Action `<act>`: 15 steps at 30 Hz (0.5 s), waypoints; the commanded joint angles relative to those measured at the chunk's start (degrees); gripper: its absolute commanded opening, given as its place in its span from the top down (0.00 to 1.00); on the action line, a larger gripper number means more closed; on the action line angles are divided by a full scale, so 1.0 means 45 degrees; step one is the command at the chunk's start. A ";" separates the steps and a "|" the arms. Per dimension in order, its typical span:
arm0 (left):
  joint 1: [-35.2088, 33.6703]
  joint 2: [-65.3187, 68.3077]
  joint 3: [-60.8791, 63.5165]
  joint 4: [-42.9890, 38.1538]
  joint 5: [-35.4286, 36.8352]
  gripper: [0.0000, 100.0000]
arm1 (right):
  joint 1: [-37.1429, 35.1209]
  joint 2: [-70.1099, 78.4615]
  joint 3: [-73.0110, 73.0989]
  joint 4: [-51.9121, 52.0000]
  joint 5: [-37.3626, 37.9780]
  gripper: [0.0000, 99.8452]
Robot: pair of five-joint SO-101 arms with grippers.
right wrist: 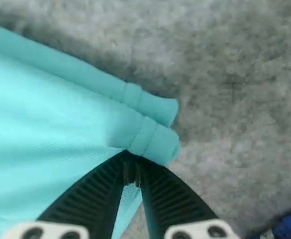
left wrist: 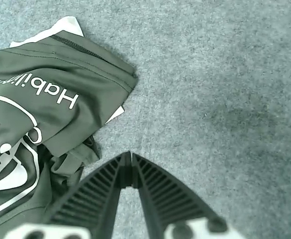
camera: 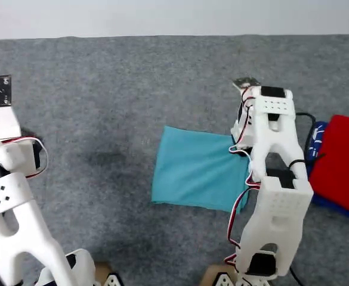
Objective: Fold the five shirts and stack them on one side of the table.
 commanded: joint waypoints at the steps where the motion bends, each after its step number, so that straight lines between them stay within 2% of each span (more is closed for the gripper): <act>1: 0.0000 -0.0371 -0.0381 0.0098 -0.0117 1.00 | -0.0440 -0.0361 -0.1680 0.0576 0.0098 0.99; 10: 0.0000 -0.0371 -0.0381 0.0098 -0.0117 1.00 | -0.2256 -0.1162 -0.4864 0.3077 0.0098 0.99; 15: 0.0000 -0.0371 -0.0381 0.0098 -0.0117 1.00 | -0.1768 -0.0596 -0.5021 0.3292 0.0098 0.99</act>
